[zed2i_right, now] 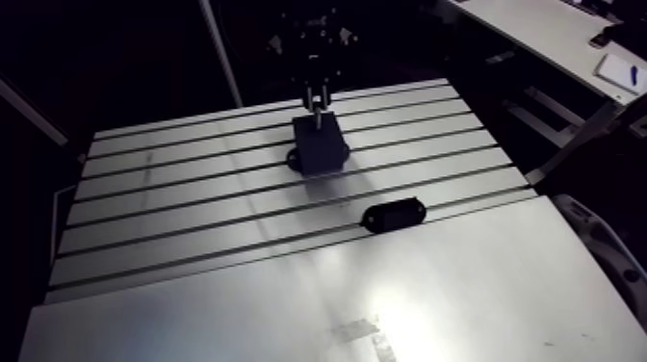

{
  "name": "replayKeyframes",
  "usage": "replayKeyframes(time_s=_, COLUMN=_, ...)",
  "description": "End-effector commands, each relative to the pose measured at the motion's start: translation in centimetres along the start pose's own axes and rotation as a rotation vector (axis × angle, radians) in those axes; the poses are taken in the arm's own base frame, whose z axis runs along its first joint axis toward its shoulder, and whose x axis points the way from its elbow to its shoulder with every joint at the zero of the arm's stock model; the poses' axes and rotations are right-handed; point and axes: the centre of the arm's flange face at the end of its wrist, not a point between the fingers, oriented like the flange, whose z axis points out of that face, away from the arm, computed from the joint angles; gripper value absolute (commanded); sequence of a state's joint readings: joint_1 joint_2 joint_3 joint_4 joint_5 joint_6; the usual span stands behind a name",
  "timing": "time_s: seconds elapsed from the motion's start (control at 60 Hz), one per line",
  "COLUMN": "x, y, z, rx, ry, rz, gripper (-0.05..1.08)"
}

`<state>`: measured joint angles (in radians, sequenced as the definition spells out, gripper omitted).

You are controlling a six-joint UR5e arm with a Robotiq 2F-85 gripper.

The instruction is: Pick up the M10 bolt and insert it into the hole until fully seated.

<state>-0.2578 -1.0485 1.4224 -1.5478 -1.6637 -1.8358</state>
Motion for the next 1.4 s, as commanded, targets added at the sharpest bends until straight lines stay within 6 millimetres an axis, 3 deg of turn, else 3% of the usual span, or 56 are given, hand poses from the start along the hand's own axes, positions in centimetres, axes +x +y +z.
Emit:
replayKeyframes(time_s=0.017, x=0.1, y=0.0, z=0.2, rx=0.000, ry=0.000, rz=0.000, gripper=1.07)
replayKeyframes(time_s=0.767, x=0.3, y=-0.1, z=1.4, rx=0.004, ry=-0.022, rz=0.013, gripper=1.06)
replayKeyframes(time_s=0.783, x=0.3, y=0.0, z=1.4, rx=0.003, ry=-0.023, rz=0.013, gripper=1.02)
replayKeyframes(time_s=0.8, x=0.3, y=0.0, z=1.4, rx=0.004, ry=-0.021, rz=0.014, gripper=0.90)
replayKeyframes(time_s=0.817, x=0.3, y=0.0, z=1.4, rx=0.004, ry=-0.021, rz=0.014, gripper=0.90)
replayKeyframes(time_s=0.833, x=0.2, y=0.0, z=1.4, rx=0.003, ry=-0.019, rz=0.016, gripper=0.61)
replayKeyframes(time_s=0.85, x=0.2, y=0.0, z=1.4, rx=0.003, ry=-0.019, rz=0.016, gripper=0.61)
replayKeyframes(time_s=0.867, x=0.3, y=0.0, z=1.4, rx=0.000, ry=-0.016, rz=0.015, gripper=0.22)
replayKeyframes(time_s=0.883, x=0.3, y=0.0, z=1.4, rx=0.000, ry=-0.016, rz=0.015, gripper=0.22)
replayKeyframes(time_s=0.9, x=0.2, y=0.0, z=1.4, rx=-0.003, ry=-0.012, rz=0.012, gripper=0.03)
replayKeyframes(time_s=1.317, x=-0.1, y=0.2, z=0.4, rx=-0.023, ry=0.035, rz=0.010, gripper=0.00)
replayKeyframes(time_s=1.4, x=-0.9, y=0.1, z=-1.0, rx=-0.030, ry=0.060, rz=0.013, gripper=0.00)
